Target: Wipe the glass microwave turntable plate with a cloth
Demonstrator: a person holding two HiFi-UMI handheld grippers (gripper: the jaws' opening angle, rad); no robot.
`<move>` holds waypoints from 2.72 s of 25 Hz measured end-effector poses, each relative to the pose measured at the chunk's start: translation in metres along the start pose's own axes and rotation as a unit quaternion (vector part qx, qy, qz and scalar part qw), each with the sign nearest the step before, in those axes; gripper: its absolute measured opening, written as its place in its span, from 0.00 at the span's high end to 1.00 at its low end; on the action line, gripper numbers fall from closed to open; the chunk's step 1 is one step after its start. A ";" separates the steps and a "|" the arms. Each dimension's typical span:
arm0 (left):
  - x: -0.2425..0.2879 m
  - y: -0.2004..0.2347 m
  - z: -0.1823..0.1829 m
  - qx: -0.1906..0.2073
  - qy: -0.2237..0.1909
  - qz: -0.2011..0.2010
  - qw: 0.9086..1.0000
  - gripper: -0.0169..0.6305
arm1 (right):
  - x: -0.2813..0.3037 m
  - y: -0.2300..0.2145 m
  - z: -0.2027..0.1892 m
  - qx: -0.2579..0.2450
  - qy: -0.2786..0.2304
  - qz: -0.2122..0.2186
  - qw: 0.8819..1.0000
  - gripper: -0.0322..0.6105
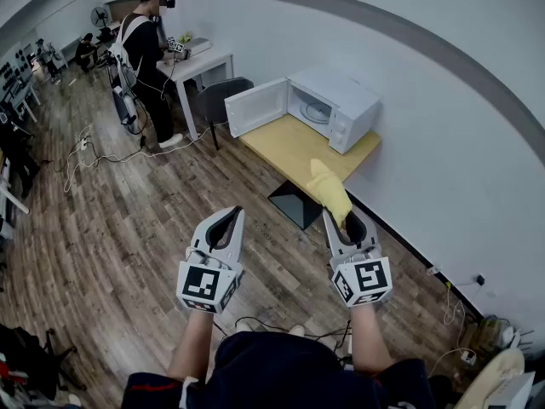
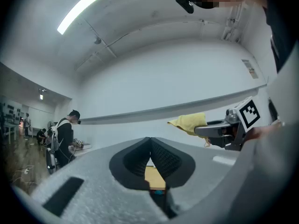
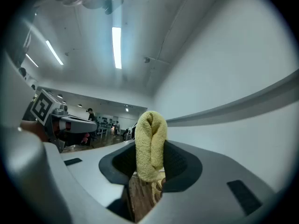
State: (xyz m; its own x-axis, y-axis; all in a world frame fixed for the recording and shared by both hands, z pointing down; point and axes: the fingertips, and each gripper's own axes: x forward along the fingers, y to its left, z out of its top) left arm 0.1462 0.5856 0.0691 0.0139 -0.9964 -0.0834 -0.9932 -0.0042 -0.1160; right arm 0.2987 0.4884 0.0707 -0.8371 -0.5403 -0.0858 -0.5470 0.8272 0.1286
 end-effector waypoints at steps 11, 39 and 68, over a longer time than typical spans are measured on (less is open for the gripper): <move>0.006 -0.020 -0.004 -0.002 0.007 0.007 1.000 0.95 | -0.008 -0.011 -0.007 0.020 -0.002 0.016 1.000 0.74; 0.036 -0.098 -0.020 0.009 0.035 0.019 0.999 0.95 | -0.038 -0.060 -0.045 0.051 0.011 0.061 0.997 0.74; 0.195 0.136 -0.059 -0.013 0.038 -0.010 0.999 0.95 | 0.238 -0.058 -0.062 0.043 0.035 0.040 0.998 0.74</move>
State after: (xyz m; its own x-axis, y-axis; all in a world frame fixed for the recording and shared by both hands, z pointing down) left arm 0.0073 0.3863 0.0950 0.0268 -0.9996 -0.0054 -0.9955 -0.0262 -0.0905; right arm 0.1307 0.3021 0.1045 -0.8779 -0.4788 -0.0087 -0.4786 0.8767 0.0474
